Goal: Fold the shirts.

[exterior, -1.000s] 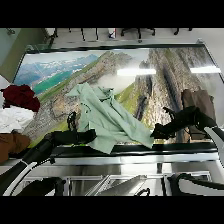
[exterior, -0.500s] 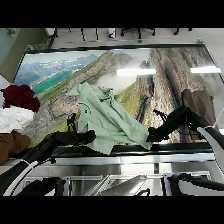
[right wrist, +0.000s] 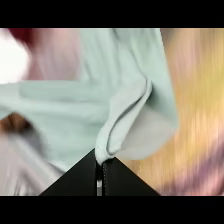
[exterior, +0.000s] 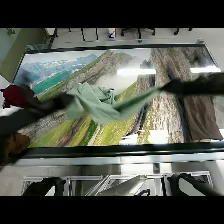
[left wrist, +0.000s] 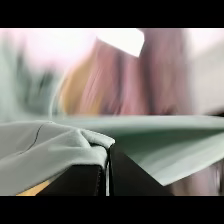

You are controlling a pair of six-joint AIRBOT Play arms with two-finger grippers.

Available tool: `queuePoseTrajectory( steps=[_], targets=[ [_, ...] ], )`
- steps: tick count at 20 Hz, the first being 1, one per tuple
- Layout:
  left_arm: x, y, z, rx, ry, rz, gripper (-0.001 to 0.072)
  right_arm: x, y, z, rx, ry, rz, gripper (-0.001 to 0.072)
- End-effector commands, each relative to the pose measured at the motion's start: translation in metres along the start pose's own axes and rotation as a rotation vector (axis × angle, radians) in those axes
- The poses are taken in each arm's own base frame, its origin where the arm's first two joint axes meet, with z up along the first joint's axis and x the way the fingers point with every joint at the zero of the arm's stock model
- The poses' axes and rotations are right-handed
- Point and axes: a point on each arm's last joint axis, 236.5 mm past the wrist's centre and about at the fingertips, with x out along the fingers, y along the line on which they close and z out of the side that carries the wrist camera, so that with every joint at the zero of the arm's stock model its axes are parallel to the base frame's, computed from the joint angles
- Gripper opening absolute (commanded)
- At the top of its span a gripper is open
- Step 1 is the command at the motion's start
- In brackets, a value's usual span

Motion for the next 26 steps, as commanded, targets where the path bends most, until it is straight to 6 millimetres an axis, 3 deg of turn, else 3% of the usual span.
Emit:
queuePoseTrajectory(
  steps=[1, 3, 5, 7, 8, 10, 12, 13, 15, 17, 20, 22, 24, 26],
  targets=[
    [-0.193, -0.142, 0.124, 0.290, -0.522, -0.120, 0.0012, -0.162, 0.190, 0.096, -0.458, -0.575, -0.020, 0.0019],
    [-0.283, -0.208, 0.145, 0.443, -0.764, -0.122, 0.0012, -0.229, 0.275, 0.091, -0.670, -0.812, -0.088, 0.0019],
    [-0.333, -0.255, 0.149, 0.571, -0.908, -0.083, 0.0013, -0.273, 0.329, 0.079, -0.803, -1.003, -0.162, 0.0019],
    [-0.352, -0.282, 0.152, 0.663, -0.967, -0.039, 0.0012, -0.301, 0.359, 0.067, -0.868, -1.142, -0.215, 0.0019],
    [-0.351, -0.285, 0.158, 0.674, -0.966, -0.020, 0.0013, -0.305, 0.362, 0.064, -0.882, -1.161, -0.238, 0.0019],
    [-0.330, -0.268, 0.175, 0.670, -0.902, 0.036, 0.0013, -0.297, 0.351, 0.067, -0.869, -1.115, -0.248, 0.0019],
    [-0.291, -0.228, 0.198, 0.621, -0.777, 0.082, 0.0013, -0.274, 0.314, 0.081, -0.793, -0.999, -0.252, 0.0018],
    [-0.266, -0.208, 0.206, 0.596, -0.701, 0.072, 0.0013, -0.257, 0.286, 0.088, -0.733, -0.914, -0.238, 0.0018],
    [-0.205, -0.157, 0.219, 0.497, -0.543, 0.020, 0.0012, -0.221, 0.225, 0.100, -0.593, -0.756, -0.199, 0.0018],
    [-0.125, -0.103, 0.213, 0.418, -0.411, -0.015, 0.0013, -0.180, 0.160, 0.108, -0.455, -0.630, -0.165, 0.0018],
    [0.012, -0.011, 0.174, 0.357, -0.229, 0.071, 0.0012, -0.105, 0.047, 0.106, -0.254, -0.469, -0.220, 0.0018],
    [0.096, 0.046, 0.140, 0.328, -0.095, 0.133, 0.0013, -0.048, -0.034, 0.091, -0.137, -0.365, -0.290, 0.0019],
    [0.168, 0.099, 0.101, 0.309, 0.062, 0.164, 0.0013, 0.005, -0.100, 0.070, -0.026, -0.277, -0.325, 0.0019],
    [0.226, 0.147, 0.063, 0.272, 0.196, 0.183, 0.0013, 0.052, -0.163, 0.049, 0.061, -0.202, -0.368, 0.0019]
  ],
)
